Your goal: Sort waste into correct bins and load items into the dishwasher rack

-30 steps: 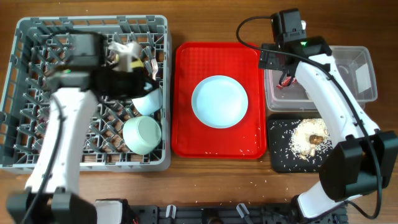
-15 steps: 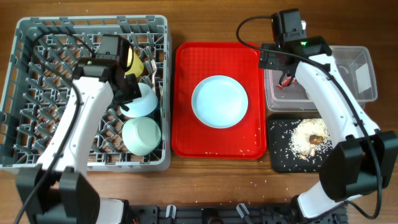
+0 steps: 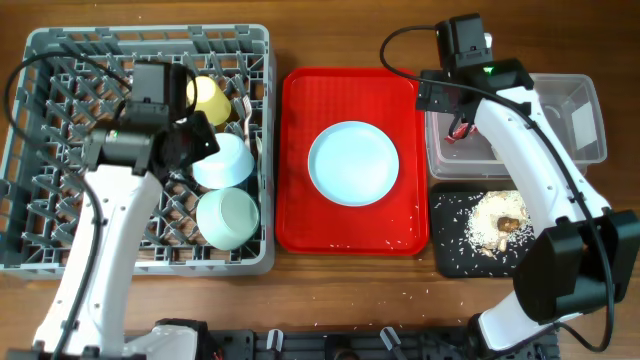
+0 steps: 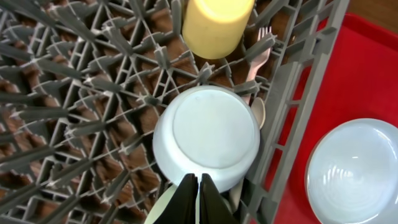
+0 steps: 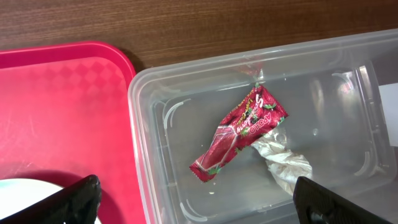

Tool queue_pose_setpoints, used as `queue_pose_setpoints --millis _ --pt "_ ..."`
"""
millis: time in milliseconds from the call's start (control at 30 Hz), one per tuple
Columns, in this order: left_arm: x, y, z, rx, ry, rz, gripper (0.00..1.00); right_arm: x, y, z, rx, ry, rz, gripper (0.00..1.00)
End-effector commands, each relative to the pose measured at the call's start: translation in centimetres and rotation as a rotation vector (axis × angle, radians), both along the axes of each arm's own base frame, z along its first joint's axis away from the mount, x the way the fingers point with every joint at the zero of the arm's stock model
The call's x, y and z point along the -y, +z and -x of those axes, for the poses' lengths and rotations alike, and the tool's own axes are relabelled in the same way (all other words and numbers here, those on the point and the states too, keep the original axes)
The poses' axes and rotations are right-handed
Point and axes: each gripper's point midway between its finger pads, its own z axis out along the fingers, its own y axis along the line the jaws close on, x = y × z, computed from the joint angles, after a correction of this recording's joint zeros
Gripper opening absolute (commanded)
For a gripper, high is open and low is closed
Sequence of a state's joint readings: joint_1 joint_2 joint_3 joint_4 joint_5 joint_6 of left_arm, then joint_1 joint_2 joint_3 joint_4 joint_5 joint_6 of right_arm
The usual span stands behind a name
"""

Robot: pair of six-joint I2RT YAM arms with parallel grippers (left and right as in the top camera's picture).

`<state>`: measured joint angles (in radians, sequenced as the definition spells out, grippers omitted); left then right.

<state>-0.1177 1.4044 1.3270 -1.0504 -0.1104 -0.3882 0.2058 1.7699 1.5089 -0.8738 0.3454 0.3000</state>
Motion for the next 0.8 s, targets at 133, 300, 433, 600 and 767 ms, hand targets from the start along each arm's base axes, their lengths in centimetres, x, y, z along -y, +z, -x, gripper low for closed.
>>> queue_pose_setpoints --millis 133,300,433,600,767 --pt "2.4 -6.1 -1.7 -0.143 -0.039 0.111 0.04 0.4 0.6 -0.2 0.015 0.000 0.020 1.00" --pt "3.4 -7.5 -0.9 -0.216 -0.060 0.160 0.04 0.4 0.6 -0.2 0.016 -0.001 0.020 1.00" --pt "3.3 -7.7 -0.5 -0.237 -0.071 0.152 0.04 0.4 0.6 -0.2 0.016 -0.001 0.020 1.00" --pt "2.7 -7.8 0.1 -0.263 -0.062 0.119 0.04 0.4 0.6 -0.2 0.016 -0.001 0.020 1.00" --pt "2.5 -7.8 -0.7 -0.228 -0.044 0.110 0.04 0.4 0.6 -0.2 0.015 0.000 0.020 1.00"
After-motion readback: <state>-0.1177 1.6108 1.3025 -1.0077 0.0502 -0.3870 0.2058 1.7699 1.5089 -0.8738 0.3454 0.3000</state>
